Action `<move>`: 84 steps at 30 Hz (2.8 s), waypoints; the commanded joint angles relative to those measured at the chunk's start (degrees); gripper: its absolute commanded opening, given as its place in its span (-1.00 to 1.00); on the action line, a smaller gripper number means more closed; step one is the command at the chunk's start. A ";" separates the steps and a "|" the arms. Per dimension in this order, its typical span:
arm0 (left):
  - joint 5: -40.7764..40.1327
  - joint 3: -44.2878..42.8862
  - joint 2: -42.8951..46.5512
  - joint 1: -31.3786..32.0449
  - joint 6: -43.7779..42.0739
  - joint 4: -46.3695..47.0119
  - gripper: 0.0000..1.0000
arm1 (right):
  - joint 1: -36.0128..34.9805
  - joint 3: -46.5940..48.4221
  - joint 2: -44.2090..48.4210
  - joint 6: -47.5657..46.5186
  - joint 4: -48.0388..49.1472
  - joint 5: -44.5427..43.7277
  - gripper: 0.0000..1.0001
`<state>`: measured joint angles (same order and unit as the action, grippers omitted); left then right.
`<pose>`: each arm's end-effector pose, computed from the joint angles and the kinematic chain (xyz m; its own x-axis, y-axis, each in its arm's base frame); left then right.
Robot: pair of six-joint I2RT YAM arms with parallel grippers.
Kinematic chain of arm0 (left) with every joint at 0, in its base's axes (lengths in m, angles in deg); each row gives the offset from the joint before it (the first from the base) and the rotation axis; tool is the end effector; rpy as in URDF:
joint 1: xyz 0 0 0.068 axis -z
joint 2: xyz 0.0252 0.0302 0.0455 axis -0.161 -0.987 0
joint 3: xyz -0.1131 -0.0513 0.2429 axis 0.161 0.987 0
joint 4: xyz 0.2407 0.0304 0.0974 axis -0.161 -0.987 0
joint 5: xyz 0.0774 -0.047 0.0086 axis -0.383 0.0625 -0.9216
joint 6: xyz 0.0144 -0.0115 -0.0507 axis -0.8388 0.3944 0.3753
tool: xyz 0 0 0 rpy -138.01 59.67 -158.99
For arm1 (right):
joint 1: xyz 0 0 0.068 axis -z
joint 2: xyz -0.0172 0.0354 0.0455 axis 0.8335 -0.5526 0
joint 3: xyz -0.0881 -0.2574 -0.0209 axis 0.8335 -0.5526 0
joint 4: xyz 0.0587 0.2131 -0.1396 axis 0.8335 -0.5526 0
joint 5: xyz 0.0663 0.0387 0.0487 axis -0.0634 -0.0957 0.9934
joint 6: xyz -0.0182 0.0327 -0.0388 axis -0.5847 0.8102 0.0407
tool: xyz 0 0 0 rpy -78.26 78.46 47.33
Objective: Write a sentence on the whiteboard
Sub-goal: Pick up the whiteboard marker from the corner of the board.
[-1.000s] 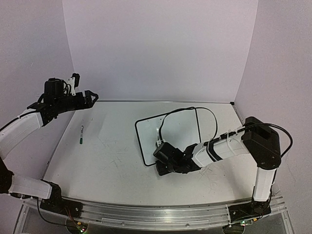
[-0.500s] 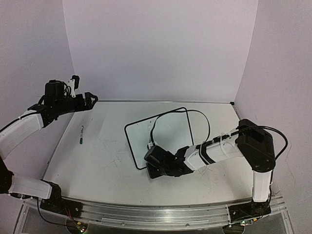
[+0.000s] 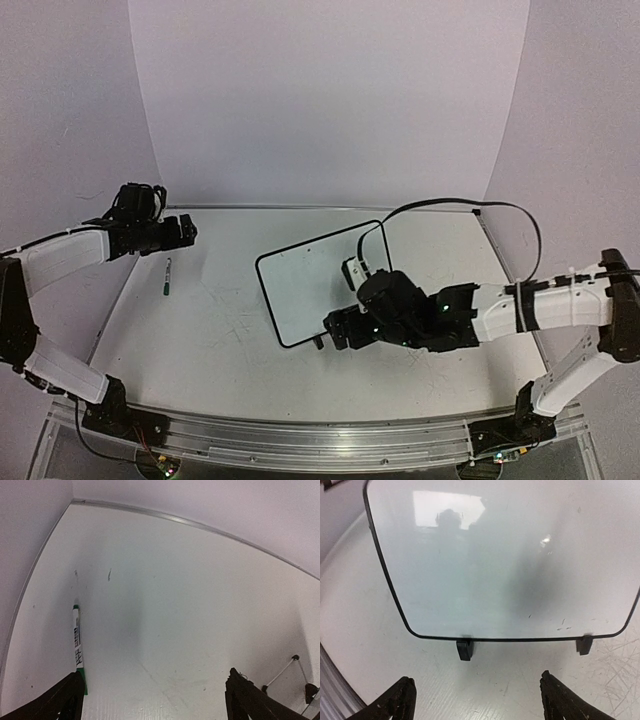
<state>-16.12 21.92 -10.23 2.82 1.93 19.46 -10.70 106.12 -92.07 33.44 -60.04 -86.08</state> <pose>0.2930 -0.0620 0.2658 -0.5990 -0.1740 -0.7816 0.0136 0.9738 -0.2271 0.1375 0.2999 0.2243 -0.5939 -0.2410 -0.7676 -0.5832 0.7861 0.2045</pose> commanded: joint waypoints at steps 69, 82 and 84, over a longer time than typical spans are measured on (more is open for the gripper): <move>3.56 -10.02 -4.08 -8.29 -5.18 -16.04 -1.00 | 17.84 17.80 16.10 -8.04 -14.41 -6.26 0.96; 17.66 -20.25 8.97 18.31 -13.01 -8.51 -1.00 | 21.57 36.49 2.25 -3.93 -13.96 28.51 0.96; 18.64 -21.12 7.83 21.32 -14.22 -8.01 -1.00 | 21.63 39.72 0.44 -3.80 -13.96 33.19 0.97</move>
<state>-1.63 3.86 -1.15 19.77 -8.03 8.69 10.68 138.52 -88.56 28.59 -75.46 -66.83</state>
